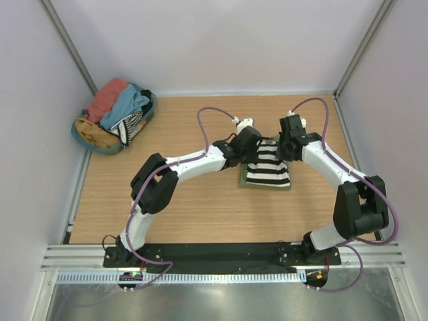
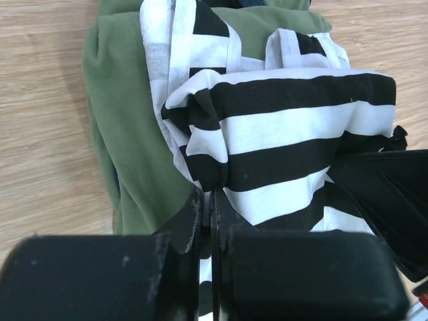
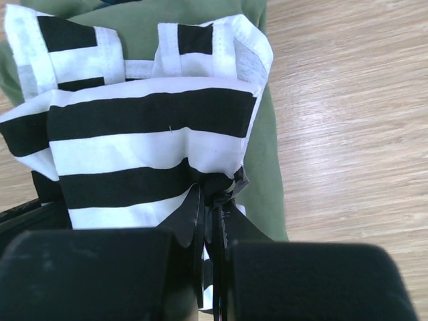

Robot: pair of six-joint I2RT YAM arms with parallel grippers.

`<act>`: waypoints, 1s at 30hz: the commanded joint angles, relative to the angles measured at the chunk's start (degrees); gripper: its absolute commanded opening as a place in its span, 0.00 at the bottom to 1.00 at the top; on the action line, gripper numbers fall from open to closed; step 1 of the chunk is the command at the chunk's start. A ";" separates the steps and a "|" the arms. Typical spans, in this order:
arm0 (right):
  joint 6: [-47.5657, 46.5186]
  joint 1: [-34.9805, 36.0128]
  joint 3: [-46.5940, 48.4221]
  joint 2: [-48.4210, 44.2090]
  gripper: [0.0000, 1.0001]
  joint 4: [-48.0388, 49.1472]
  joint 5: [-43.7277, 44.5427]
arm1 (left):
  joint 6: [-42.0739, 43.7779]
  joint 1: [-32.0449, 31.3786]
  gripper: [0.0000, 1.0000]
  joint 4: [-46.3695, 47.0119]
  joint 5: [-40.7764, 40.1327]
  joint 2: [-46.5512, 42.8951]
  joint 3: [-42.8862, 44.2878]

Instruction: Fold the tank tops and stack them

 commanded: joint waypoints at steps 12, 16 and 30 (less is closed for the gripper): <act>2.27 -4.39 -2.91 5.00 0.43 5.70 2.73 | -1.20 -0.82 0.03 0.92 -5.22 1.72 -0.52; 2.18 -4.83 -2.56 3.32 0.51 5.18 5.36 | -1.03 -0.82 0.06 1.01 -7.32 0.59 -1.93; 3.06 -8.00 -0.10 4.38 0.64 4.03 8.96 | 0.91 1.11 0.48 0.57 -13.66 -4.95 -5.36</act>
